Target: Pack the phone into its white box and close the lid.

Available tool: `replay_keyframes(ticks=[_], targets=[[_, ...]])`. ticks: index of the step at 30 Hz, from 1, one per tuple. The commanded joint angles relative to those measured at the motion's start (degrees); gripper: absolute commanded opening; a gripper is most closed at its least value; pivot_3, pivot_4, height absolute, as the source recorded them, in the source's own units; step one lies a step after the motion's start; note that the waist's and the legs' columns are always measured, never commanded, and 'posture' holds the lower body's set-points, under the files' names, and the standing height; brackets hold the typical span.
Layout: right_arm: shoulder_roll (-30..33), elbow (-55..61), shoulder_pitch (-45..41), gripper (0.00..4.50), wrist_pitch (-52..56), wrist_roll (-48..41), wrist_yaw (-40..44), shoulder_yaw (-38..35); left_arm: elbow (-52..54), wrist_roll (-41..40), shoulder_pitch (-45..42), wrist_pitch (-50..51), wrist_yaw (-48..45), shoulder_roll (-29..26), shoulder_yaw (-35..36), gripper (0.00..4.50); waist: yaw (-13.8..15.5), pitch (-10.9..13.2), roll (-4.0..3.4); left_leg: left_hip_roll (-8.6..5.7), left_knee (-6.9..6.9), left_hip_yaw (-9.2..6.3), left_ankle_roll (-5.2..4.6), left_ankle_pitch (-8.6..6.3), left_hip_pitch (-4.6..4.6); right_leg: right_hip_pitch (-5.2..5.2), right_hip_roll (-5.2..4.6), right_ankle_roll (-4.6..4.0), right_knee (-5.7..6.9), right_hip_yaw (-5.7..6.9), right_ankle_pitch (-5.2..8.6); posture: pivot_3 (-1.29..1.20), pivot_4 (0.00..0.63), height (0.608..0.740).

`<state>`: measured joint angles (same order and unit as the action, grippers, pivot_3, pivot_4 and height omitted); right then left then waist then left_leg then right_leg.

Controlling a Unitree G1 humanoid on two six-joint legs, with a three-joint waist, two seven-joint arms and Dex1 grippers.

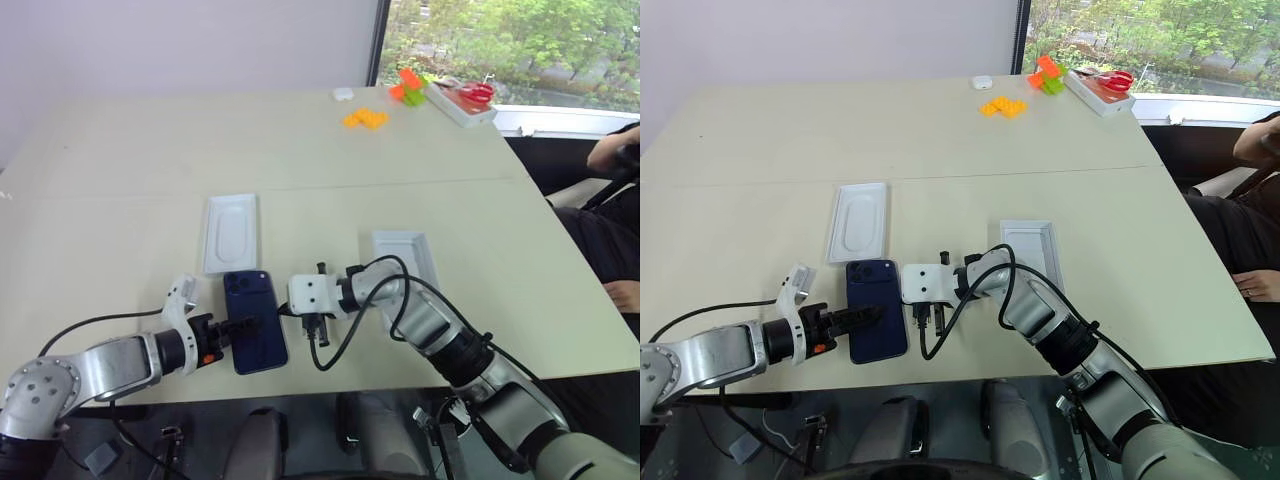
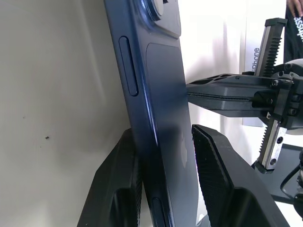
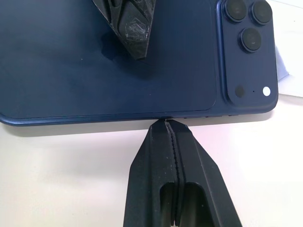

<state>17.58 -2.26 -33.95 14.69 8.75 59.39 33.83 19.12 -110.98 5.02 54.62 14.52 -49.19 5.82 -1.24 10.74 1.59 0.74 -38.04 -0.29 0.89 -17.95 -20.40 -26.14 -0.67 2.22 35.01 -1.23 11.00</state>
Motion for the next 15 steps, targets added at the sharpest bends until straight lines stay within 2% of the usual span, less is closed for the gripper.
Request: replay_keyframes(ticks=[1, 2, 9, 15], targets=[[-0.7, -0.4, 0.2, 0.00, 0.1, 0.0, 0.0, 0.7, 1.1, -1.5, 0.4, -0.7, -1.4, -0.2, 1.7, 0.30, 0.0, 0.0, 0.02, 0.00, 0.00, 0.00, 0.00, 0.00, 0.00, 0.00, 0.00, 0.00, 0.00, 0.00, 0.00, 0.00, 0.150, 0.727], [-0.7, -0.4, 0.2, 0.00, 0.0, 0.1, 0.0, 0.7, 1.2, -1.6, 0.5, -0.9, -1.7, -0.3, 1.8, 0.01, 0.0, 0.0, 0.02, 0.00, 0.00, 0.01, 0.00, 0.00, 0.02, 0.02, 0.00, 0.00, 0.00, 0.00, 0.00, 0.00, 0.150, 0.727], [-0.2, -0.5, -0.3, 0.00, -1.0, 0.7, -0.6, 0.3, 2.7, -1.9, 1.9, -1.5, -3.7, -1.1, 3.8, 0.01, -0.1, 0.0, 0.03, 0.01, 0.00, 0.03, 0.00, 0.00, -0.04, -0.07, 0.03, -0.01, 0.02, -0.01, 0.00, 0.00, 0.150, 0.727], [0.1, -1.9, -3.3, 0.00, -0.1, 0.6, -3.6, -3.7, 4.5, -2.0, 9.7, -2.1, -9.4, -1.1, 14.8, 0.01, -0.3, 0.1, 0.07, 0.03, 0.00, 0.05, 0.00, 0.00, -0.13, -0.21, 0.02, -0.02, 0.04, -0.01, 0.00, 0.00, 0.150, 0.727]])
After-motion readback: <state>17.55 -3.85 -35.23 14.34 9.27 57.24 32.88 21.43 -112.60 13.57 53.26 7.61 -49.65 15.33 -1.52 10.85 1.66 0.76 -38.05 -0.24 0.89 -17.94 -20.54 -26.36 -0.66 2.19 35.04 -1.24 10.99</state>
